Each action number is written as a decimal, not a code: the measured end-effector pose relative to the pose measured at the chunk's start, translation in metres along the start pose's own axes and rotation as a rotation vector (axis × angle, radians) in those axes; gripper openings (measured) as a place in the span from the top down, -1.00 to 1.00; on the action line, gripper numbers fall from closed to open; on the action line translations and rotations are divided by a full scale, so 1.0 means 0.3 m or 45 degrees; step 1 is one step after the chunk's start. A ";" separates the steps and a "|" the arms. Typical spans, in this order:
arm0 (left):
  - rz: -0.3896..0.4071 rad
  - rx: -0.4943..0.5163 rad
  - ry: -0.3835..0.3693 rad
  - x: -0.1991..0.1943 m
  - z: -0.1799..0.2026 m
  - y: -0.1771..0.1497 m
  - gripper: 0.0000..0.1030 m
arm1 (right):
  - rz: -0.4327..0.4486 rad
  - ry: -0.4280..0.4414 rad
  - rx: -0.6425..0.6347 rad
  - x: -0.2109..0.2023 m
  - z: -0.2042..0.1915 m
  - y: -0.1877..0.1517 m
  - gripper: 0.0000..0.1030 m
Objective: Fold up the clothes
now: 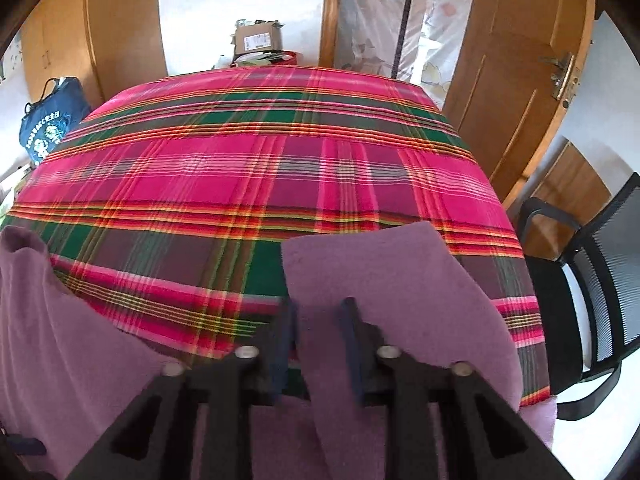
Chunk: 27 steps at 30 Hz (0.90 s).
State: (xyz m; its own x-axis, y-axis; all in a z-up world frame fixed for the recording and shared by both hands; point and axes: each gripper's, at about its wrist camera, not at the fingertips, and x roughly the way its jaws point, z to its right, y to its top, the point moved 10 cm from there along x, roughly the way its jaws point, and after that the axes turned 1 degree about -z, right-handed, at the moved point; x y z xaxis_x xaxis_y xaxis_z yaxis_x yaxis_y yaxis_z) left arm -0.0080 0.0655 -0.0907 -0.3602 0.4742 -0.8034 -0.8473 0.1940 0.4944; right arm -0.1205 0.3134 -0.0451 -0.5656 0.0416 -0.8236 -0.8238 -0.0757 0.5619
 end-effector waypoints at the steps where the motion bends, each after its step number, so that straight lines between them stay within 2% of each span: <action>1: 0.000 -0.001 0.001 0.001 -0.001 0.000 0.50 | -0.002 0.002 0.003 -0.002 0.002 -0.002 0.69; 6: 0.001 -0.003 0.006 0.007 -0.001 0.000 0.50 | 0.003 0.019 0.031 -0.021 0.014 -0.011 0.88; 12: 0.001 -0.006 0.009 0.012 0.001 -0.004 0.50 | 0.066 0.039 0.079 -0.075 0.049 0.019 0.90; 19: 0.004 -0.010 0.012 0.014 0.004 -0.004 0.50 | 0.137 0.118 0.194 -0.155 0.125 0.040 0.90; 27: 0.004 -0.001 0.034 0.015 0.007 -0.003 0.50 | 0.284 0.137 0.389 -0.336 0.301 0.007 0.90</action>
State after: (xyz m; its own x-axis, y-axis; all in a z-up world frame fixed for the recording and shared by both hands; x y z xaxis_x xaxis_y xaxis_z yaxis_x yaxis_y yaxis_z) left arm -0.0081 0.0693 -0.0940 -0.3733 0.4517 -0.8103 -0.8464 0.1918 0.4968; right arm -0.0688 0.3990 0.0462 -0.7380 -0.0481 -0.6730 -0.6639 0.2298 0.7116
